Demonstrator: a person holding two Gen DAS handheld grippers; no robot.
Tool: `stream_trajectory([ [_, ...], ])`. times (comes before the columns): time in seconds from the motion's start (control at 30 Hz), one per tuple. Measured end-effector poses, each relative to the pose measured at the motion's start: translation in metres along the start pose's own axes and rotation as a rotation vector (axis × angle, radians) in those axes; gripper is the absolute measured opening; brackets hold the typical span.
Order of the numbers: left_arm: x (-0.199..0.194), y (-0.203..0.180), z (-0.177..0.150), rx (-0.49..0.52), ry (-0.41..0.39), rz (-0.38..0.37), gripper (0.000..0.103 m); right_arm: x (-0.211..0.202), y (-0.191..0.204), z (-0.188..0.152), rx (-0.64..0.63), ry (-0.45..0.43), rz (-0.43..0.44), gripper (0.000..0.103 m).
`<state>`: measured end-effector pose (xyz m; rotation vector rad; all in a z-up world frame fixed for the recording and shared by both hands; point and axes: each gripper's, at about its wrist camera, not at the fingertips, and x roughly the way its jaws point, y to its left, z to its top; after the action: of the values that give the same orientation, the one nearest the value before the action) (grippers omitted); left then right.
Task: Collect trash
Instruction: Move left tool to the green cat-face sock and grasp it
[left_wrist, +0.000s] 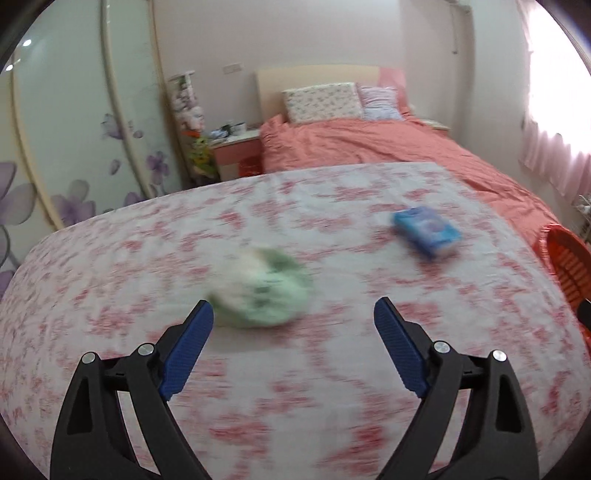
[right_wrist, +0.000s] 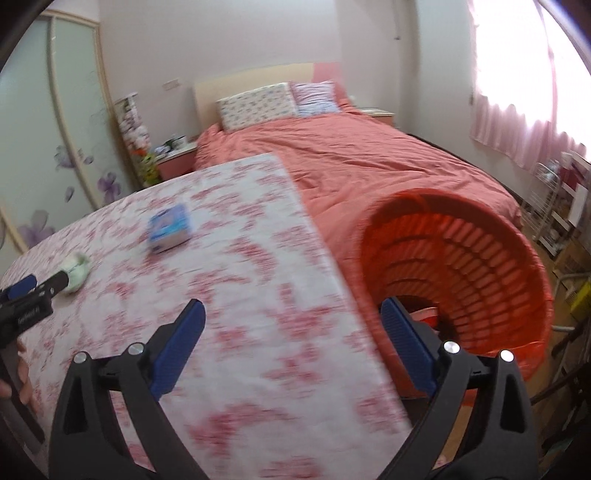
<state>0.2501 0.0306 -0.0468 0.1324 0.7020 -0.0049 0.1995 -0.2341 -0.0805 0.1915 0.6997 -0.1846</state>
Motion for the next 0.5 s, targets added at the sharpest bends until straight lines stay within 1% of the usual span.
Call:
stream_trajectory([
  [0.03, 0.001, 0.006, 0.001, -0.004, 0.006, 0.010, 0.089, 0.001, 0.006, 0.000, -0.008, 0.003, 0.006, 0.094],
  [0.07, 0.003, 0.013, 0.002, -0.015, 0.007, 0.023, 0.094, 0.002, 0.015, 0.000, -0.018, 0.008, 0.016, 0.097],
  [0.1, 0.004, 0.019, 0.003, -0.032, 0.006, 0.036, 0.097, 0.004, 0.023, 0.000, -0.024, 0.011, 0.021, 0.098],
  [0.2, 0.014, 0.033, 0.009, -0.060, 0.024, 0.035, 0.097, 0.007, 0.041, -0.001, -0.031, 0.014, 0.030, 0.099],
  [0.33, 0.031, 0.033, 0.012, -0.029, 0.039, 0.013, 0.097, 0.013, 0.059, 0.000, -0.053, 0.028, 0.034, 0.099],
  [0.4, 0.041, 0.031, 0.015, -0.009, 0.063, 0.010, 0.097, 0.015, 0.067, 0.000, -0.074, 0.029, 0.028, 0.099],
  [0.5, 0.061, 0.032, 0.016, -0.023, 0.111, -0.014, 0.097, 0.018, 0.075, 0.001, -0.092, 0.036, 0.026, 0.099],
])
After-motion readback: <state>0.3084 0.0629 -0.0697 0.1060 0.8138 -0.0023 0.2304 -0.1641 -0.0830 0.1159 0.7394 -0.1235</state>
